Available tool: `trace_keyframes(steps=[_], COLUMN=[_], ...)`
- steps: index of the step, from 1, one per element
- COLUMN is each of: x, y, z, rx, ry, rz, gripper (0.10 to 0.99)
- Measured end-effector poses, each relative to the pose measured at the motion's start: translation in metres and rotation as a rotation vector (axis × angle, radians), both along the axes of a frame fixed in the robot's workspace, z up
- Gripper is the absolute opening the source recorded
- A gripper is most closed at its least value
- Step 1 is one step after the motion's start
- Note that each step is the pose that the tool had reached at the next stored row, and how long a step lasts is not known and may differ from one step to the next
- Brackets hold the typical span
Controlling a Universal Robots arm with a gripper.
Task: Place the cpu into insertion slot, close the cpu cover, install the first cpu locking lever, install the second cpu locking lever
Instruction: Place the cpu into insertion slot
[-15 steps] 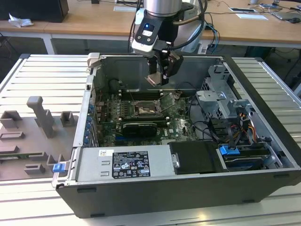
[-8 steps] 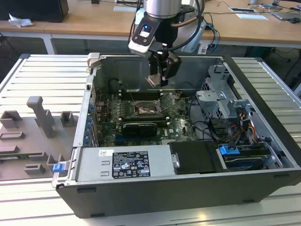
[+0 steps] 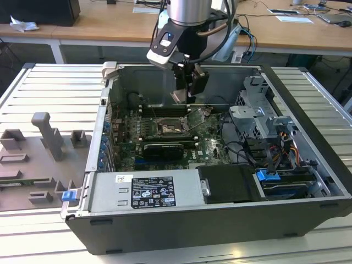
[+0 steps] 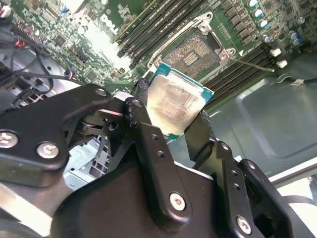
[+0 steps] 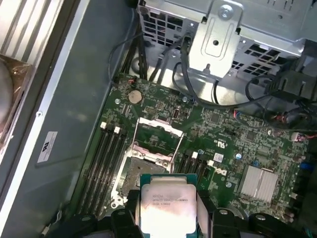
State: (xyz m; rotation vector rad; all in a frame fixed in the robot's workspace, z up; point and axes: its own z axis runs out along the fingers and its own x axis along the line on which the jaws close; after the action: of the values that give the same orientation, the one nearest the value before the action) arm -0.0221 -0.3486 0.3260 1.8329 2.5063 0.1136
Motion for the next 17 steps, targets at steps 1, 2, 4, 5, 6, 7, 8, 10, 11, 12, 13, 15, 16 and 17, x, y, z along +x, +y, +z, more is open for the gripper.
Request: trace_keyframes(steps=[1,2,4,5,6,7,8,10,11,12,13,15,16,17], x=[0.0,0.0,-0.0001,-0.0001,-0.0001,-0.0001,-0.0002,-0.0005,-0.0007,-0.0008,-0.0009,-0.0011,-0.0011,-0.0012], y=[0.0,0.0001,0.0,0.0,0.0,0.0,0.0,0.0,0.0,0.0,0.0,0.0,0.0001,0.0001], z=[-0.0003,-0.0006,-0.0008,-0.0009,-0.001,-0.001,-0.0011,-0.0012,-0.0012,-0.0013,-0.0014,-0.0016,-0.0017,-0.0019], rx=[0.0,0.0,0.0,0.0,0.0,0.0,0.0,0.0,0.0,0.0,0.0,0.0,0.0,0.0], ry=[-0.0001,0.0,0.0,0.0,-0.0001,0.0,0.0,0.0,0.0,0.0,0.0,0.0,0.0,0.0], rz=[-0.007,-0.015,-0.02,-0.02,-0.02,-0.02,-0.02,-0.021,-0.021,-0.022,-0.022,-0.022,-0.023,-0.027], gripper=[0.541,0.541,0.541,0.541,0.541,0.541,0.541,0.541,0.541,0.541,0.541,0.541,0.541,0.541])
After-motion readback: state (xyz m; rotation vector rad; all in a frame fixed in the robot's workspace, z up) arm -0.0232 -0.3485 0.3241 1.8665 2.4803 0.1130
